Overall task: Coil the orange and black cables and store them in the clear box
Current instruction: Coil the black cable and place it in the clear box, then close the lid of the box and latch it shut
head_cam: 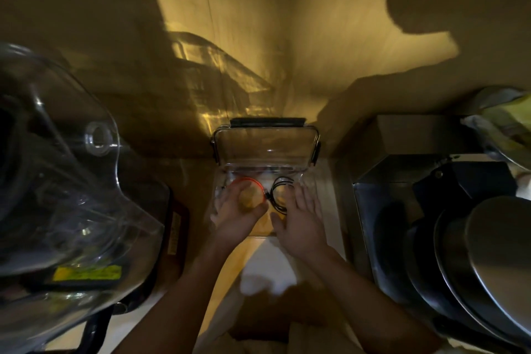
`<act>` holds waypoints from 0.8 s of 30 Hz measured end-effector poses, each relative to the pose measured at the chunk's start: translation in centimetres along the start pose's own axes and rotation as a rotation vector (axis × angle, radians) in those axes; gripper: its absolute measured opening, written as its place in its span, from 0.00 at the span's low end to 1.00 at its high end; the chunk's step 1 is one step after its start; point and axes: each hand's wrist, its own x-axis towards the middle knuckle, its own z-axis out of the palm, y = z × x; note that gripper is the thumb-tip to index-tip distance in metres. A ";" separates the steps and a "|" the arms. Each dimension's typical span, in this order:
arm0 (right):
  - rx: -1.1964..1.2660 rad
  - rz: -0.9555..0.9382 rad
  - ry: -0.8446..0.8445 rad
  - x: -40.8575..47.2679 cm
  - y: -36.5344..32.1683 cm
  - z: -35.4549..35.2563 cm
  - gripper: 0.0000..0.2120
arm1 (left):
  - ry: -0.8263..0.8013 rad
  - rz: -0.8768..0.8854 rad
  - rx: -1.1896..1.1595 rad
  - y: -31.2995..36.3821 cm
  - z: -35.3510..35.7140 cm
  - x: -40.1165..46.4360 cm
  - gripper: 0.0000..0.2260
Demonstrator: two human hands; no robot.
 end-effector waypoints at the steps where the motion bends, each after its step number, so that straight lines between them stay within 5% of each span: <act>1: 0.002 0.003 0.002 0.0 -0.1 -0.2 0.36 | -0.005 -0.004 -0.014 0.0 -0.4 -0.2 0.30; 9: 0.044 -0.024 0.059 0.5 -0.2 -2.3 0.36 | 0.021 -0.012 -0.514 0.1 -3.3 -0.6 0.25; 17: 0.118 0.044 0.106 3.5 0.3 -4.5 0.34 | 0.080 -0.157 -0.675 0.9 -4.6 2.5 0.39; 24: 0.280 0.190 0.192 6.9 1.7 -4.8 0.35 | 0.135 -0.145 -0.689 2.4 -5.0 5.2 0.31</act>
